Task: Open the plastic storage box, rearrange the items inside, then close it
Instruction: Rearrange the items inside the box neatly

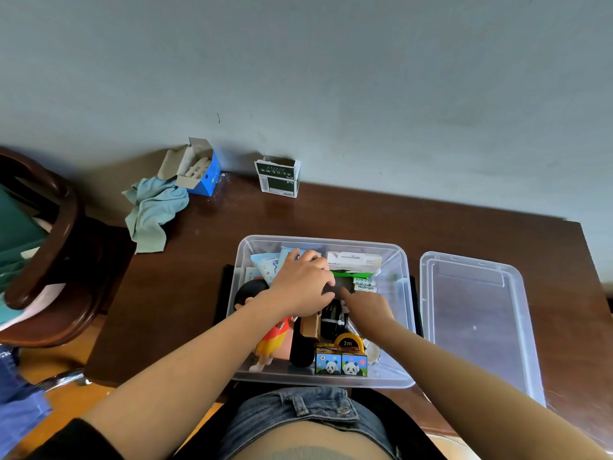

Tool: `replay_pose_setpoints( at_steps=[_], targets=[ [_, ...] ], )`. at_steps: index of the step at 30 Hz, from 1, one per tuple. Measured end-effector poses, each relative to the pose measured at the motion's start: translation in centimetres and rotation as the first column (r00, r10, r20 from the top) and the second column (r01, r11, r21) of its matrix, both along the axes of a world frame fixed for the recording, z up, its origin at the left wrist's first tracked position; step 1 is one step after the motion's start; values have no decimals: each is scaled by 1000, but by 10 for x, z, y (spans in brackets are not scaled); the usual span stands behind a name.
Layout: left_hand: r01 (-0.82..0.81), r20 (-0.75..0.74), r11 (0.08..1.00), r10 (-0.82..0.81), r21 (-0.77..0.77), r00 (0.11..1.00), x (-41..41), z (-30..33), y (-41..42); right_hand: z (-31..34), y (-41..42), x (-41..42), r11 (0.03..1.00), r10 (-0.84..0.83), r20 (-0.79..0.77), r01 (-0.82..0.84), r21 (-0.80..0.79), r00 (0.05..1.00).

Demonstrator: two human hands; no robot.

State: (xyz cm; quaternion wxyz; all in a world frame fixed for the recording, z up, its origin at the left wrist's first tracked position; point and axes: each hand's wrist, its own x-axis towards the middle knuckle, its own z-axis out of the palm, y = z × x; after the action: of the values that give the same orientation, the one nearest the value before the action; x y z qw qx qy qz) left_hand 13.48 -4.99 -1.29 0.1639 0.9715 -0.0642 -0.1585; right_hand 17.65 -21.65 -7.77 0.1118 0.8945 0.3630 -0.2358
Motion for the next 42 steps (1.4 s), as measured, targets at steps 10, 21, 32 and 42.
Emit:
replay_pose_setpoints(
  at_steps=[10,21,32,42],
  targets=[
    [2,14,1000,-2,-1,1000,0,-2,1,7,-1,3,997,7,36,-4,-75,999],
    [7,12,1000,-7,10,1000,0,-3,0,2,1,-6,963,-248,-148,227,-144,957],
    [17,2,999,-17,30,1000,0,-2,0,4,-5,5,976,-48,19,51,-210,999],
    [14,2,1000,-14,10,1000,0,-2,1,-1,-4,-2,986,-99,36,103,-131,994]
  ],
)
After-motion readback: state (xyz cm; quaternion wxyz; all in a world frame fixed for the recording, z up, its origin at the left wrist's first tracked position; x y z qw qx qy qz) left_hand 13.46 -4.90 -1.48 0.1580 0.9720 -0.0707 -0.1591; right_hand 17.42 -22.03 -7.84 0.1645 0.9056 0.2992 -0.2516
